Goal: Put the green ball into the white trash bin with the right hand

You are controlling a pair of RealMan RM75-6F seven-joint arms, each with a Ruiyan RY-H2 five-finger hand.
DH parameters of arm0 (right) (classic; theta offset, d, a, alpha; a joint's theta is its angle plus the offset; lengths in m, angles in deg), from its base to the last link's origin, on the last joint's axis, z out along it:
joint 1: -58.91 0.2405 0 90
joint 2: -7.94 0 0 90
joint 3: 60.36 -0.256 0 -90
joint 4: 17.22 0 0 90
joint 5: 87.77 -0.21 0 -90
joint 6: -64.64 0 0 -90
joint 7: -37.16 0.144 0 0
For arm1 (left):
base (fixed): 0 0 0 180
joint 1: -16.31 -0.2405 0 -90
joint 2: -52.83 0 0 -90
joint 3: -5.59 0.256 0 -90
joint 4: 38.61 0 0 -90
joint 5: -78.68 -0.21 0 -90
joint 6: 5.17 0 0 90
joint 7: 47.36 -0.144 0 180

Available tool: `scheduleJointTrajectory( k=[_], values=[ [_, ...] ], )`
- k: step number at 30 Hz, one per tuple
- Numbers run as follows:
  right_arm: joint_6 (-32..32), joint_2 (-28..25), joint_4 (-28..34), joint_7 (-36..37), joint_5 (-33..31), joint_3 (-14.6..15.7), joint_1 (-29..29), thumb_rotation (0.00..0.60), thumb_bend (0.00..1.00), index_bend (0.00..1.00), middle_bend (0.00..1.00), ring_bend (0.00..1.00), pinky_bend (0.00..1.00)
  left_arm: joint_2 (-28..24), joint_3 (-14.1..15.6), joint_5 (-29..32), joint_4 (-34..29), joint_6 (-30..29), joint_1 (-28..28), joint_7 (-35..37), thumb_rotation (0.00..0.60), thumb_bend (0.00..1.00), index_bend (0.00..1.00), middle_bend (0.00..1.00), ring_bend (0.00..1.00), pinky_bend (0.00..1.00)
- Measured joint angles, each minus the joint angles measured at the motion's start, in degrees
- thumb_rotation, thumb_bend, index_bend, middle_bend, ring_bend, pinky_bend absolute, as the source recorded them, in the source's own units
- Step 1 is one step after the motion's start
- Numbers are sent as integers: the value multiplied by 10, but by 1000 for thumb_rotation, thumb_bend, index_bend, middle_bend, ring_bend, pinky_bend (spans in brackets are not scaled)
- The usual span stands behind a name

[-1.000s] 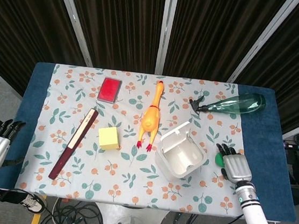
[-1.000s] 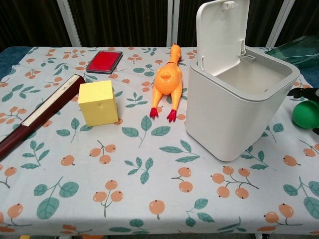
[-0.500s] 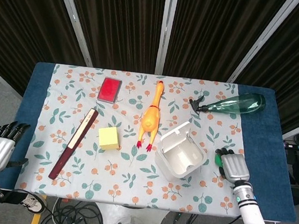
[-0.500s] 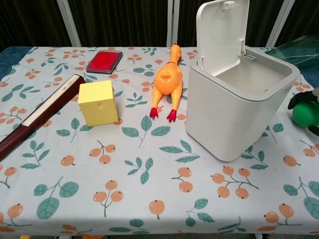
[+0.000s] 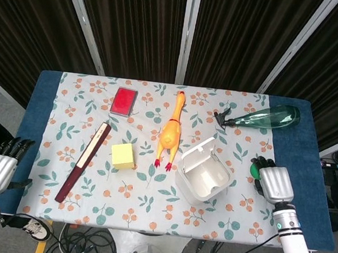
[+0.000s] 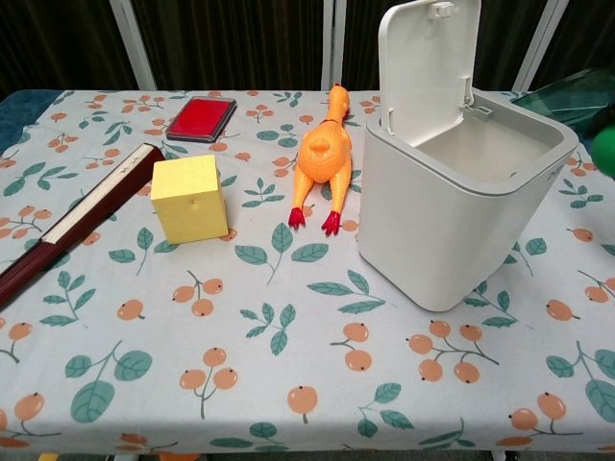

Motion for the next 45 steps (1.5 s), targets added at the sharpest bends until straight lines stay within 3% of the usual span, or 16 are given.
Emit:
scheduleJointTrajectory(
  k=[7, 12, 18, 23, 26, 33, 38, 45],
  values=[
    [-47, -112, 135, 7, 78, -12, -11, 600, 462, 477, 453, 504, 736, 3, 0, 0, 2, 8, 5, 1, 600, 90, 113, 117, 59, 147],
    [-32, -153, 188, 30, 130, -14, 1, 600, 462, 480, 453, 503, 735, 2, 1, -1, 2, 9, 6, 0, 600, 91, 113, 117, 60, 147],
    [23, -150, 210, 25, 154, -11, 33, 600, 461, 481, 455, 502, 739, 3, 2, 0, 4, 5, 3, 4, 600, 91, 114, 117, 59, 147],
    [55, -116, 211, 13, 145, -7, 52, 600, 460, 480, 454, 496, 740, 3, 4, 2, 10, 4, 0, 11, 600, 91, 113, 117, 59, 147],
    [64, -99, 205, 9, 141, -4, 58, 600, 432, 425, 442, 489, 734, 3, 4, 5, 14, 5, -1, 20, 600, 91, 114, 117, 59, 147],
    [58, -97, 198, 11, 145, 0, 59, 600, 190, 200, 241, 246, 507, 7, 5, 7, 23, 6, -3, 28, 600, 91, 113, 117, 60, 147],
    [44, -101, 193, 28, 158, 2, 53, 600, 151, 137, 198, 166, 415, 8, 4, 7, 23, 6, -2, 26, 600, 92, 113, 117, 60, 147],
    [25, -108, 182, 50, 170, 6, 43, 600, 151, 123, 188, 157, 409, 7, 4, 7, 21, 3, -3, 23, 600, 91, 113, 117, 59, 147]
  ],
)
